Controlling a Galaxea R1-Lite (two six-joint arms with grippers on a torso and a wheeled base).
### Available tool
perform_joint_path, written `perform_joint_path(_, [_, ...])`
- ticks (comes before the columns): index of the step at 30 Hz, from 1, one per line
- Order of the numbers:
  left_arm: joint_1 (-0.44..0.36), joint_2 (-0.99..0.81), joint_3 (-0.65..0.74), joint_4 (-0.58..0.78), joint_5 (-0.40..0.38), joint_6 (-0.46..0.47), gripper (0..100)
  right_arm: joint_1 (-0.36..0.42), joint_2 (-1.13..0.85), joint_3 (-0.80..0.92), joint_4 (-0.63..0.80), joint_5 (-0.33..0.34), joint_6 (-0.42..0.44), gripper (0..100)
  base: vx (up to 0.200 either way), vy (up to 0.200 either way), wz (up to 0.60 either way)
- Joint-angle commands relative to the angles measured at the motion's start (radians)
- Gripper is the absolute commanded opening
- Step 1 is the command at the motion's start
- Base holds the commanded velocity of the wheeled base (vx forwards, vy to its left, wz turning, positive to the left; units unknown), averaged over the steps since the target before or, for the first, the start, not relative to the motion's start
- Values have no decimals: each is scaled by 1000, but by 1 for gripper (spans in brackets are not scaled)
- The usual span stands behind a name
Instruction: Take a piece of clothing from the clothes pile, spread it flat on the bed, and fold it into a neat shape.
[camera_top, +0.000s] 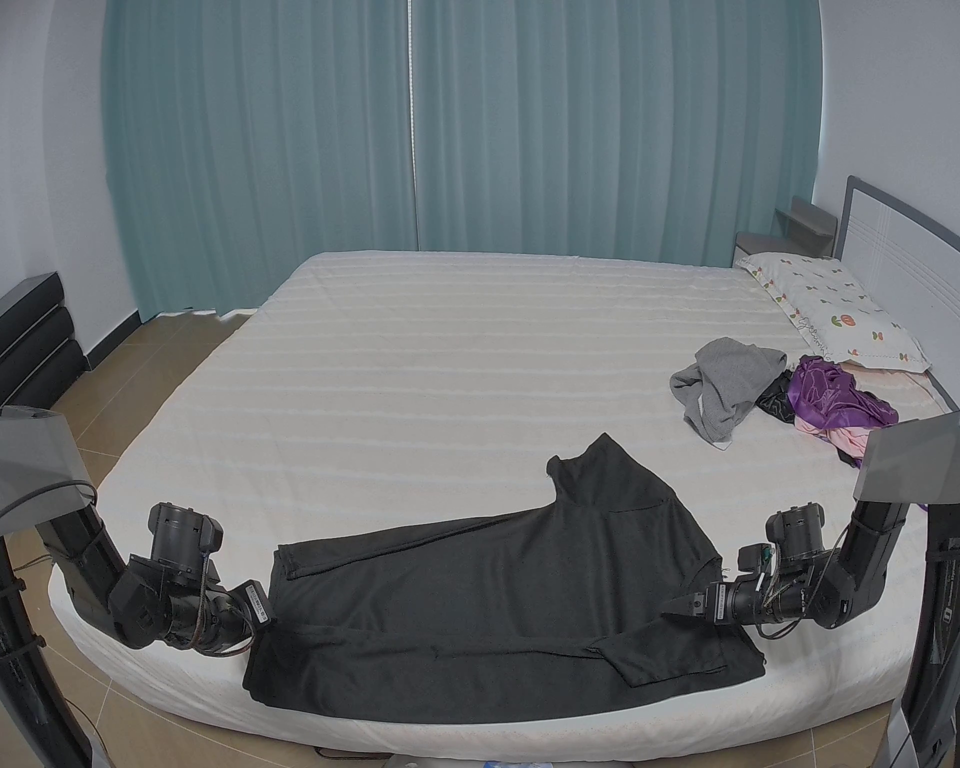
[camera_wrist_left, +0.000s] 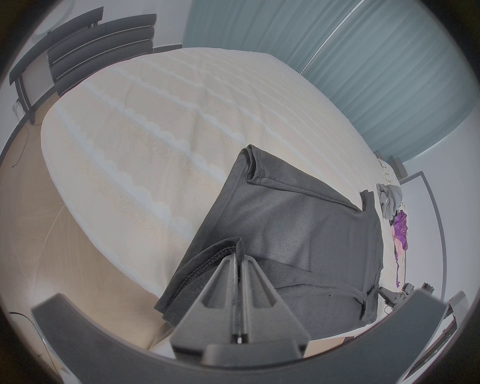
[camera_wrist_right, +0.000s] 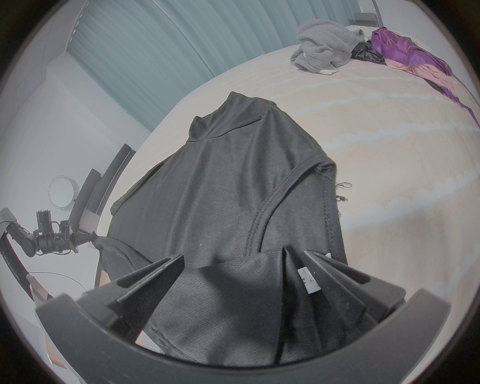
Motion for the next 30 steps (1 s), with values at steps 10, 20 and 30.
perform_joint_path(10, [0,-1,1,-1,0,0,0,-21,-4,15,-4,1,-2,0,0,0,0])
perform_joint_path(20, [10,-61,31,1,0,0,0,-69,-113,109,-10,34,-2,0,0,0,0])
perform_joint_path(30, [12,-87,78,1,0,1,0,-87,-267,316,-136,75,-2,0,0,0,0])
